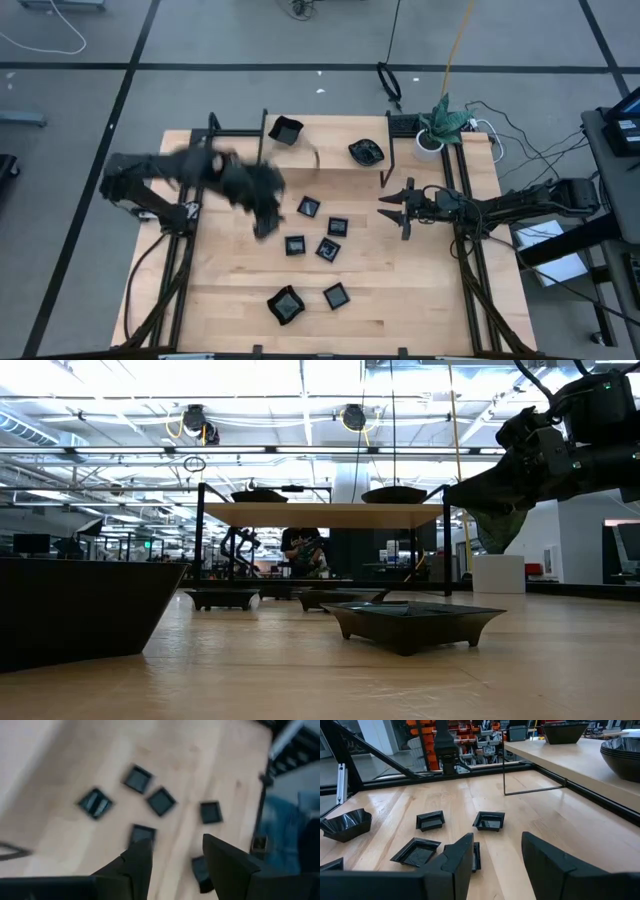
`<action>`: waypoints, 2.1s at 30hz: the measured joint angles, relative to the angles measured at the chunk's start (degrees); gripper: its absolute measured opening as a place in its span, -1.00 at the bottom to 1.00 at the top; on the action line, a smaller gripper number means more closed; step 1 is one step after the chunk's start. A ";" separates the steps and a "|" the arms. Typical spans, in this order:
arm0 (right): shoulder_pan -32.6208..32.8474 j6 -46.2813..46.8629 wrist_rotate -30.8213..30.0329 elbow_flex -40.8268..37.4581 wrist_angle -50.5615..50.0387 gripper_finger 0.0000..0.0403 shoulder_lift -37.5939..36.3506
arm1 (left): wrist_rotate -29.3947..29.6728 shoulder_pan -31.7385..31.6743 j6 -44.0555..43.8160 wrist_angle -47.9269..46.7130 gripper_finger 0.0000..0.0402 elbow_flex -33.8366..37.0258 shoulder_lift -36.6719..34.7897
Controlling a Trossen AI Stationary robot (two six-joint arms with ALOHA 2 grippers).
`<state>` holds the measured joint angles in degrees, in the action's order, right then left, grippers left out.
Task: Pick & Place Mini shaped plates
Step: Stack the distorted square plate on top of the other distorted square plates on the shelf
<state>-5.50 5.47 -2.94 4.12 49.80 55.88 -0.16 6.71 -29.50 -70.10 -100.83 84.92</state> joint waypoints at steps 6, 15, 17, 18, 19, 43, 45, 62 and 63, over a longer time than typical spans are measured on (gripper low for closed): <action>-0.01 0.27 -0.02 0.00 -0.46 -0.22 0.00 | 7.52 16.14 -8.43 8.79 -0.12 8.71 5.23; 0.00 -0.12 -0.02 0.00 -0.65 -0.22 0.00 | 7.26 24.05 -23.38 16.32 -0.24 16.36 17.09; -0.01 -0.13 -0.02 0.00 0.02 -0.22 0.00 | 5.33 24.79 -25.85 17.55 -0.24 16.74 19.67; -0.01 -0.13 -0.02 0.01 0.17 -0.22 0.00 | 4.16 24.98 -27.18 17.59 -0.24 16.74 20.94; 0.00 -0.19 -0.02 0.02 0.11 -0.22 0.00 | 2.61 25.02 -28.60 17.57 -0.23 16.74 22.05; -0.01 -3.14 0.17 0.00 4.79 -0.22 0.00 | 0.15 25.30 -38.10 15.73 -0.44 16.76 28.29; -0.02 -3.05 0.17 0.02 4.79 -0.22 0.00 | 0.10 25.30 -37.95 15.17 -0.44 16.76 26.92; 0.00 -1.25 3.26 0.00 4.79 -0.22 0.00 | 2.87 25.67 -40.76 23.45 -0.45 24.73 24.86; 0.00 -1.09 3.23 0.02 4.79 -0.22 0.00 | 2.44 25.68 -40.76 23.82 -0.46 25.25 24.86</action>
<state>-5.50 4.38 0.29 4.14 54.59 55.88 2.28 32.39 -70.26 -46.28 -75.58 109.78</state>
